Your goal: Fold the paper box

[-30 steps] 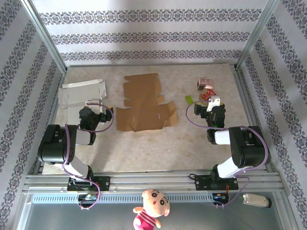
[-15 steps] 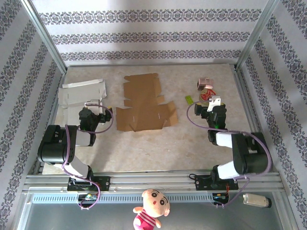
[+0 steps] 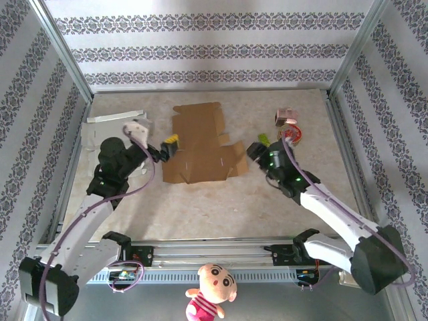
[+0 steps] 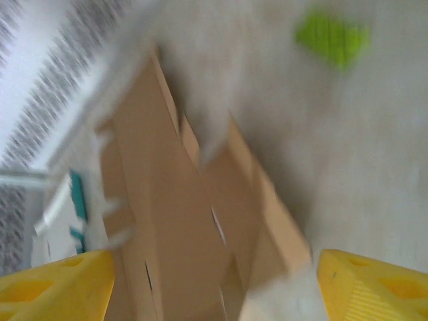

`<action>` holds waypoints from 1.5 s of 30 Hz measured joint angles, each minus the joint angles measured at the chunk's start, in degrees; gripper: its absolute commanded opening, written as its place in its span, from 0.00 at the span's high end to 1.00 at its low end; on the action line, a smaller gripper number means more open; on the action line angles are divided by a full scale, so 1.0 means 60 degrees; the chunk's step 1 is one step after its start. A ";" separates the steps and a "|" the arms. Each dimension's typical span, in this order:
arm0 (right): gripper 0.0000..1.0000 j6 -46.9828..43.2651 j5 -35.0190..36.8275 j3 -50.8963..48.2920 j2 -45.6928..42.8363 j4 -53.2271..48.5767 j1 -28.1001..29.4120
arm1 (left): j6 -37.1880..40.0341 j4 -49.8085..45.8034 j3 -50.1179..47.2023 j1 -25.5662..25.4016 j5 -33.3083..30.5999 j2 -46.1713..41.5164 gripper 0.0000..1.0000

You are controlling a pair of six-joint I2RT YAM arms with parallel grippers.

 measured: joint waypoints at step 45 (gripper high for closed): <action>1.00 -0.3366 0.1031 0.2237 0.2958 -0.0339 0.0441 | 0.1843 -0.4014 0.2065 -0.2444 -0.3388 0.1534 0.01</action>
